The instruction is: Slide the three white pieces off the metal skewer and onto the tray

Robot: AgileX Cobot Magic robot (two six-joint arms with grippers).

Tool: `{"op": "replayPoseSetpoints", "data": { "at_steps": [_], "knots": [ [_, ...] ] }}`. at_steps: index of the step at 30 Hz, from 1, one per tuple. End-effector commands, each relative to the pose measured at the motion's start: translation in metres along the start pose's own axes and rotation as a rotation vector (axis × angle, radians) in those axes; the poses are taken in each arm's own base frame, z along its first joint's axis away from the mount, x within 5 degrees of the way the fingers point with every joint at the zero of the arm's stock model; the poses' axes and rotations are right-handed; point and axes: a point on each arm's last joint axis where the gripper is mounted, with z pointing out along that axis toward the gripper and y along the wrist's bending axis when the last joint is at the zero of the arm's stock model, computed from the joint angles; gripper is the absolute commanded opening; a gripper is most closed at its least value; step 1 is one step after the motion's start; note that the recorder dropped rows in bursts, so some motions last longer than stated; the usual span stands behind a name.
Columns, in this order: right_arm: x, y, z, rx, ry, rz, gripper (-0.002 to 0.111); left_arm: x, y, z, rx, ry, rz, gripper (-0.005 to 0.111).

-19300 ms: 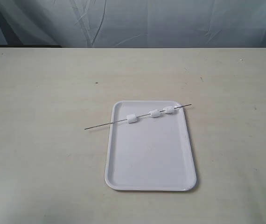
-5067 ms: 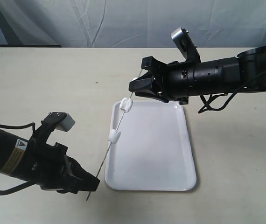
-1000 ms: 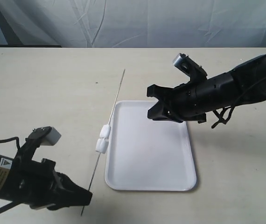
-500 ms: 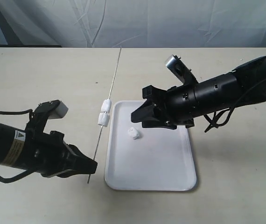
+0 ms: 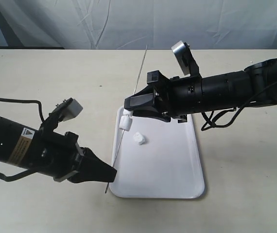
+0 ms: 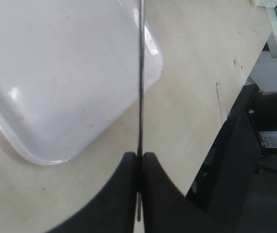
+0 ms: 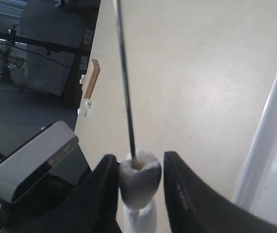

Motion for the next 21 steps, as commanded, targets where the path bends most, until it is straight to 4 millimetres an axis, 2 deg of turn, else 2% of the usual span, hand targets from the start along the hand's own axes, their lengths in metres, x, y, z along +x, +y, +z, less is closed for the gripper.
{"op": "replayPoseSetpoints", "data": {
  "at_steps": [1,5,7,8,10,13,21],
  "knots": [
    [-0.001,0.0,-0.001,0.002,-0.012,-0.006,0.027,0.0,-0.004,0.002,0.041,0.009,0.006,0.0],
    [-0.001,0.0,-0.001,-0.001,-0.013,-0.005,0.026,0.0,-0.003,0.002,0.039,0.009,0.008,0.0],
    [-0.001,0.0,-0.001,-0.001,-0.013,-0.005,0.017,0.0,-0.003,0.002,0.034,0.006,0.009,0.0],
    [-0.001,0.0,-0.001,-0.001,-0.013,-0.004,0.009,0.0,-0.003,0.002,0.034,0.006,0.009,0.0],
    [-0.001,0.0,-0.001,-0.001,-0.019,-0.001,0.003,0.0,-0.003,0.002,0.032,0.007,0.018,0.0],
    [-0.004,0.001,-0.001,0.004,-0.026,-0.009,0.003,0.002,-0.002,0.002,0.027,0.023,0.029,0.0],
    [-0.035,0.02,0.0,-0.004,-0.1,-0.078,0.003,0.024,0.002,0.004,0.02,0.091,0.011,0.0]
  ]
}}
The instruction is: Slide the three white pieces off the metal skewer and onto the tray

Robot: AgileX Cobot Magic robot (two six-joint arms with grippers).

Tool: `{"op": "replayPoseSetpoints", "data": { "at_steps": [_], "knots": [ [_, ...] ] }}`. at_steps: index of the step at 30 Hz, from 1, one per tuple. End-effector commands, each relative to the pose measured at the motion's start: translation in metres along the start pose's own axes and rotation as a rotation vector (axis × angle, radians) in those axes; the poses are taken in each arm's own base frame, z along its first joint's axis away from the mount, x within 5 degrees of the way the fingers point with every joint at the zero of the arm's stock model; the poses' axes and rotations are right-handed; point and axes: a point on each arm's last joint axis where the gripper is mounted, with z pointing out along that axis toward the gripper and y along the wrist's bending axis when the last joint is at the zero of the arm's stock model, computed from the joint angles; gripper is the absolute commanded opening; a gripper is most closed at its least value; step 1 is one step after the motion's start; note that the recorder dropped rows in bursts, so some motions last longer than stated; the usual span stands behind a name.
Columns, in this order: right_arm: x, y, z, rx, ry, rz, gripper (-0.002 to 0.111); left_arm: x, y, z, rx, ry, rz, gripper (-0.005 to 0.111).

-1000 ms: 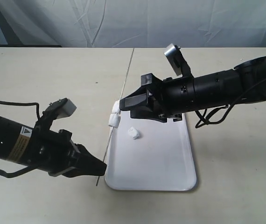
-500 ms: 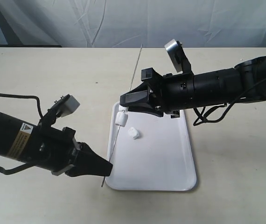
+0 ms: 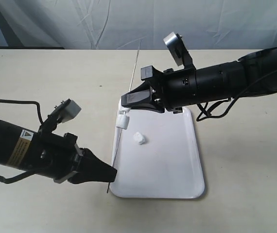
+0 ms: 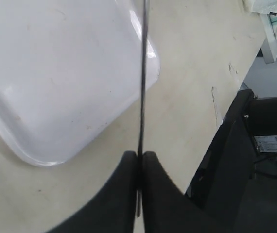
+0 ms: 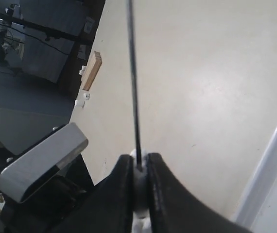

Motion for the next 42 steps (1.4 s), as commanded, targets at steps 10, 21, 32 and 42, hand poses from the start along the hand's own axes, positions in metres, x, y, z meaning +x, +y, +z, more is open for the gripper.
{"op": "replayPoseSetpoints", "data": {
  "at_steps": [10,21,32,42],
  "knots": [
    [-0.036,0.006,-0.007,0.078,-0.176,-0.008,0.003,0.054,0.007,0.003,0.005,0.165,-0.051,0.0],
    [-0.049,0.007,-0.009,0.141,-0.233,-0.033,0.003,0.085,0.01,0.002,0.004,0.223,-0.121,0.0],
    [-0.075,0.014,-0.014,0.219,-0.334,-0.082,0.003,0.097,0.01,0.001,0.008,0.224,-0.166,0.0],
    [-0.088,0.02,-0.018,0.246,-0.386,-0.11,0.003,0.095,0.01,0.002,0.009,0.203,-0.171,0.0]
  ]
}}
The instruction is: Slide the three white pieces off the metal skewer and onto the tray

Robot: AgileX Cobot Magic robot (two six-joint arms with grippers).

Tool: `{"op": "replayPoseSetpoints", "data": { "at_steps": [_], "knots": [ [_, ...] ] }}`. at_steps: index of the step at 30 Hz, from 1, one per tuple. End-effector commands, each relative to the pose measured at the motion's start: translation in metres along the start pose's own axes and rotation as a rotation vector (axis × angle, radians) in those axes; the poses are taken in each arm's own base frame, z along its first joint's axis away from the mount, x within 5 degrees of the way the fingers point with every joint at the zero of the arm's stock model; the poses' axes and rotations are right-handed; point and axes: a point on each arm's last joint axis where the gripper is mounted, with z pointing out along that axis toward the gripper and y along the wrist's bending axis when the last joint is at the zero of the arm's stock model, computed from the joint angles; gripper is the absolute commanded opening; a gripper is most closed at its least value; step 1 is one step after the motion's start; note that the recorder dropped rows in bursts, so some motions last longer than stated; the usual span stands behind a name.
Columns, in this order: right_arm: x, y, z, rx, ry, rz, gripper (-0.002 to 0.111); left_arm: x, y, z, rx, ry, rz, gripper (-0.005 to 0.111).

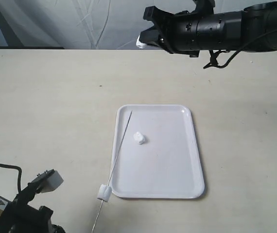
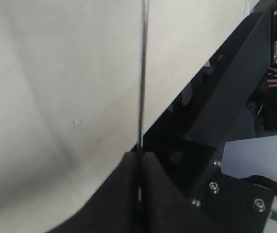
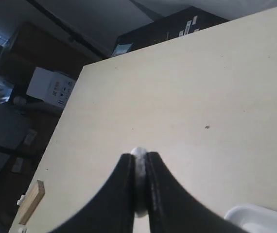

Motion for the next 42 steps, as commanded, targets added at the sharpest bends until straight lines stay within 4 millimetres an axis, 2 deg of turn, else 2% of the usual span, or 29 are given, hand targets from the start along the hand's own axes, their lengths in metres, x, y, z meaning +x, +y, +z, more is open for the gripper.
{"op": "replayPoseSetpoints", "data": {
  "at_steps": [1,7,15,19,21,26,30,35,37,42],
  "knots": [
    [-0.003,0.002,-0.002,0.006,-0.001,-0.032,0.003,-0.002,0.0,0.0,0.001,-0.028,0.001,0.0],
    [0.024,-0.013,-0.004,0.134,0.24,-0.094,0.003,-0.014,-0.002,-0.001,0.014,-0.126,0.014,0.0],
    [0.091,-0.053,-0.016,0.256,0.507,0.004,0.003,-0.05,-0.007,-0.008,-0.022,-0.211,0.077,0.0],
    [0.113,-0.064,-0.019,0.254,0.587,0.035,0.004,-0.066,-0.011,-0.012,-0.04,-0.246,0.111,0.0],
    [0.117,-0.066,-0.018,0.246,0.61,0.051,0.012,-0.073,-0.01,-0.014,-0.078,-0.266,0.118,0.0],
    [0.12,-0.064,-0.017,0.21,0.631,0.073,0.041,-0.083,-0.004,-0.018,-0.175,-0.301,0.112,0.0],
    [0.121,-0.056,-0.017,0.11,0.655,0.064,0.042,-0.087,-0.001,-0.02,-0.228,-0.303,0.124,0.0],
    [0.117,-0.028,-0.016,-0.228,0.608,0.024,0.042,-0.092,-0.004,-0.022,-0.222,-0.304,0.153,0.0],
    [0.114,-0.021,-0.016,-0.313,0.572,0.021,0.042,-0.094,-0.009,-0.022,-0.183,-0.301,0.167,0.0],
    [0.11,-0.02,-0.014,-0.312,0.522,0.057,0.042,-0.095,-0.023,-0.022,-0.053,-0.287,0.186,0.0]
  ]
}}
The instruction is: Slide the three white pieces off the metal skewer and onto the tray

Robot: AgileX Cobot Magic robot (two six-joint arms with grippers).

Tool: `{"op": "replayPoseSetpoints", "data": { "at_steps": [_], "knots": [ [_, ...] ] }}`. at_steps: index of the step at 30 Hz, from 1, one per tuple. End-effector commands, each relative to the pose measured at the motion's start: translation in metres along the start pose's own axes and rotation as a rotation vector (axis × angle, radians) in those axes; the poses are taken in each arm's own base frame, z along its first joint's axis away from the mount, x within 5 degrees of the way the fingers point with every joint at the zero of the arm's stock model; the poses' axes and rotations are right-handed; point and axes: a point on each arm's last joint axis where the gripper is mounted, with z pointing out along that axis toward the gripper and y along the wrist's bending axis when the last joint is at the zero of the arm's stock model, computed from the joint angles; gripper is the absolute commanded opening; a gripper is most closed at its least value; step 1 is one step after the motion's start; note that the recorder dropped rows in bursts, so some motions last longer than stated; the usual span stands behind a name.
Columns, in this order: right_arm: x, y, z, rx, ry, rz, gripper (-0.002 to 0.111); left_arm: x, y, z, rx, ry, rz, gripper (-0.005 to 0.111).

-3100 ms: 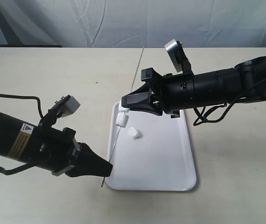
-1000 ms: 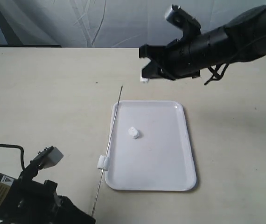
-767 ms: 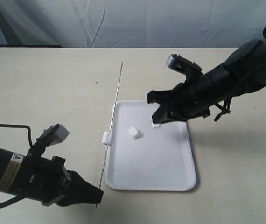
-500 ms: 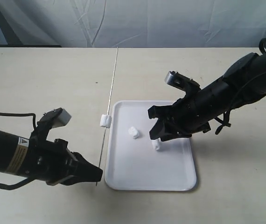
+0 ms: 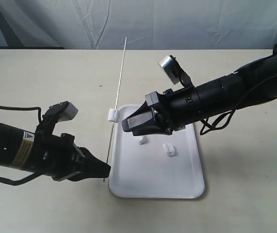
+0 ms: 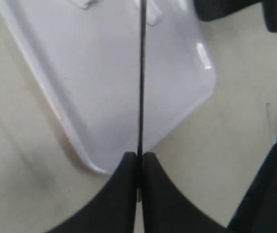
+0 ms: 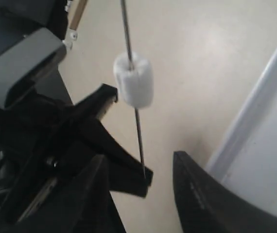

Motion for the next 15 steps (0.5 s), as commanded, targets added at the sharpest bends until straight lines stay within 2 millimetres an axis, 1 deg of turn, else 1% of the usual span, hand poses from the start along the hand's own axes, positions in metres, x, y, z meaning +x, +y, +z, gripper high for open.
{"op": "replayPoseSetpoints", "data": {
  "at_steps": [1,7,12,13,15],
  "knots": [
    [-0.004,0.0033,-0.0008,-0.037,-0.046,-0.015,0.042,-0.0032,-0.0117,-0.0018,0.106,-0.002,0.004,0.0],
    [-0.0091,0.007,-0.0014,-0.078,-0.104,-0.02,0.042,-0.0017,-0.0187,-0.0028,0.184,0.014,0.008,0.0],
    [-0.01,0.0075,-0.0016,-0.083,-0.113,-0.023,0.042,-0.0015,-0.0195,-0.003,0.193,0.016,0.005,0.0],
    [-0.0099,0.0077,-0.0016,-0.086,-0.112,-0.023,0.04,-0.0017,-0.0193,-0.0029,0.192,0.014,0.004,0.0],
    [-0.0098,0.008,-0.0016,-0.089,-0.112,-0.024,0.032,-0.0021,-0.0192,-0.0029,0.19,0.01,0.0,0.0]
  ]
}}
